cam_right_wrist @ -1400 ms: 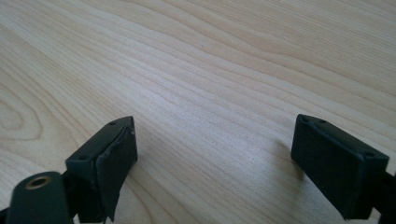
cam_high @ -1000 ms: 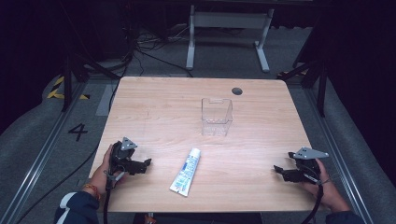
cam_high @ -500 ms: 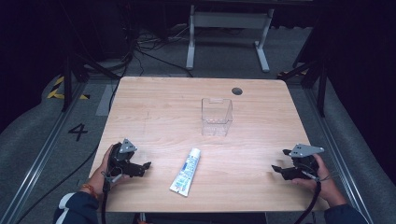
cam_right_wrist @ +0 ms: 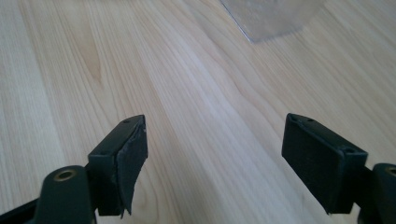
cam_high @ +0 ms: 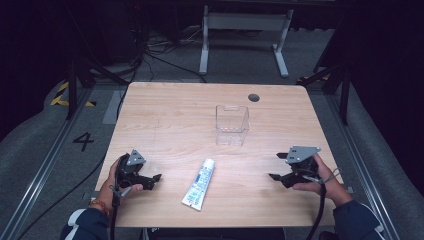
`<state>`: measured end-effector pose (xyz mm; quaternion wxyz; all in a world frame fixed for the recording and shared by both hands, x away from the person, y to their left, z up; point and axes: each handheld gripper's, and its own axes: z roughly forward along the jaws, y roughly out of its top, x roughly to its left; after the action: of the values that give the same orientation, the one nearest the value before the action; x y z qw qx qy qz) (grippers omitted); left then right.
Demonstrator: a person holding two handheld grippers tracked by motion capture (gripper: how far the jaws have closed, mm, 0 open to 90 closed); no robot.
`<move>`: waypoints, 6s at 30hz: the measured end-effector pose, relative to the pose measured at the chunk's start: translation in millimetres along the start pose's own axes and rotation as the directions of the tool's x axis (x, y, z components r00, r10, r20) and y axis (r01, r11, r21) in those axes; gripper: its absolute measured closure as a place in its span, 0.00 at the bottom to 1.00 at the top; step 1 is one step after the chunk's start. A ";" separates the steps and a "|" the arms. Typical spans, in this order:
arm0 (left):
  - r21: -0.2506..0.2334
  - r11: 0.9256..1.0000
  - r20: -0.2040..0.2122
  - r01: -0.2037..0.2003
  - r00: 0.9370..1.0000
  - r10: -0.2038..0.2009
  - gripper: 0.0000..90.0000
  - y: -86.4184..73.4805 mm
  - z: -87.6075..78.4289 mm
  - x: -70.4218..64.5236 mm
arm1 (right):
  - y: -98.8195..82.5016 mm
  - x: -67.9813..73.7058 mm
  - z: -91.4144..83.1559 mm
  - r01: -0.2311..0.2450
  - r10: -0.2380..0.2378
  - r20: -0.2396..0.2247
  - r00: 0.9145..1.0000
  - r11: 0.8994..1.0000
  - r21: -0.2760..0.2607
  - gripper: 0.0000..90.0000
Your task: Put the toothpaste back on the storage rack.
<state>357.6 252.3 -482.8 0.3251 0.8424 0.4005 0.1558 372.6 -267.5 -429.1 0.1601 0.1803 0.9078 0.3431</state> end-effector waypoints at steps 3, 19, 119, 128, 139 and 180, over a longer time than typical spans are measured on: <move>0.003 1.000 -0.003 -0.002 1.000 0.002 0.06 -1.1 -1.7 -0.6 | 19.1 2.8 12.5 0.058 -0.058 -0.050 0.997 0.998 0.000 0.26; -0.005 1.000 -0.026 0.020 0.999 -0.020 0.06 -11.2 -10.0 -7.9 | 106.5 37.2 81.5 0.373 -0.357 -0.262 0.897 0.928 0.014 0.25; 0.005 1.000 0.025 -0.018 1.000 0.017 0.04 -10.1 -8.6 -9.8 | 104.7 20.0 45.2 0.151 -0.168 -0.207 0.964 0.984 -0.096 0.72; 0.005 1.000 0.026 -0.018 1.000 0.018 0.04 -10.1 -8.6 -9.8 | 109.6 10.0 27.7 0.083 -0.108 -0.136 0.985 0.981 -0.177 0.72; 0.005 1.000 0.025 -0.018 1.000 0.018 0.04 -10.1 -8.6 -9.8 | 115.1 -10.1 14.6 0.026 -0.041 -0.054 0.998 0.969 -0.247 0.72; 0.006 1.000 0.028 -0.019 0.999 0.019 0.04 -10.0 -8.6 -9.7 | 156.7 -67.2 71.8 -0.051 0.043 -0.035 0.998 0.956 -0.288 0.72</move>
<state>341.2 253.1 -483.2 0.3267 0.8491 0.3885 0.1460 495.8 -146.7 -362.4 0.1636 0.1717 0.8456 0.4782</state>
